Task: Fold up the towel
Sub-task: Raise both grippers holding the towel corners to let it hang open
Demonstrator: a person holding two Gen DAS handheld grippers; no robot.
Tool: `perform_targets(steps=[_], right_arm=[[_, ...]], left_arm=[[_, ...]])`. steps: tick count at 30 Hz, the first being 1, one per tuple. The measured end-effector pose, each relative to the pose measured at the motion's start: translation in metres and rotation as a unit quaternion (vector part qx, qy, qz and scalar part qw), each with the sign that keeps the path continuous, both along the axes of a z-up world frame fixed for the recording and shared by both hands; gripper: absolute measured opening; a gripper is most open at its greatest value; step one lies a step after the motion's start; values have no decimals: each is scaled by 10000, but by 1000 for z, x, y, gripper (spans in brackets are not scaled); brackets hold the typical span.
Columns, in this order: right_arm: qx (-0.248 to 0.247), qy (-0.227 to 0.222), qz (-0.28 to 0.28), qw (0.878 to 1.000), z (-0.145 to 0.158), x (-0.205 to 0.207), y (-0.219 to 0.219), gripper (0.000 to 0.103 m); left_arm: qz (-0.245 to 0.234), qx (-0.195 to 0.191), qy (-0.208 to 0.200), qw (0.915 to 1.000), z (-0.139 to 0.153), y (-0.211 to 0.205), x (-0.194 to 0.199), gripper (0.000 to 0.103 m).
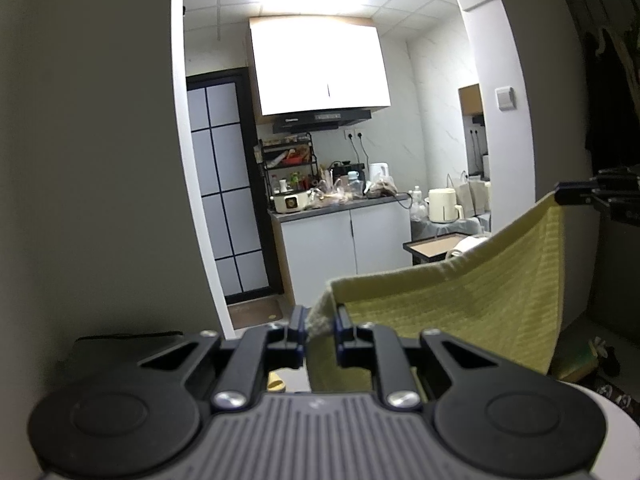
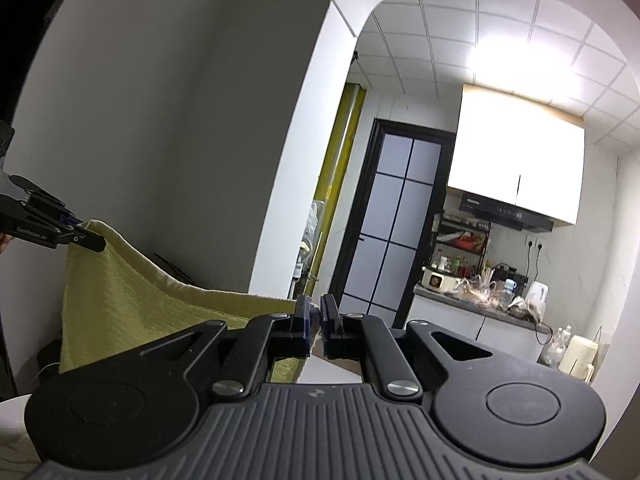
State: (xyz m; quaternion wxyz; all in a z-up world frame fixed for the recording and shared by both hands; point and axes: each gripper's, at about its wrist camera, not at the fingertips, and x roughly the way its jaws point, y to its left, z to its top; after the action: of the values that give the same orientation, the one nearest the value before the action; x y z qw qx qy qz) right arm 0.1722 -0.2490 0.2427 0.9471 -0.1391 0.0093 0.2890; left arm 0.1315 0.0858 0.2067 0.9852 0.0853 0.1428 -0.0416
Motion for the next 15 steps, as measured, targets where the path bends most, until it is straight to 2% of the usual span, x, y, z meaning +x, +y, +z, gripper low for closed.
perform_targets(steps=[5, 10, 15], right_arm=[[40, -40, -30, 10000, 5, 25, 6, 6], [78, -370, -86, 9992, 22, 37, 12, 6], [107, -578, -188, 9981, 31, 46, 13, 6]], left_arm=[[-14, -7, -3, 10000, 6, 5, 21, 15], [-39, 78, -269, 9996, 25, 5, 34, 15], [-71, 132, -389, 9991, 28, 4, 46, 15]])
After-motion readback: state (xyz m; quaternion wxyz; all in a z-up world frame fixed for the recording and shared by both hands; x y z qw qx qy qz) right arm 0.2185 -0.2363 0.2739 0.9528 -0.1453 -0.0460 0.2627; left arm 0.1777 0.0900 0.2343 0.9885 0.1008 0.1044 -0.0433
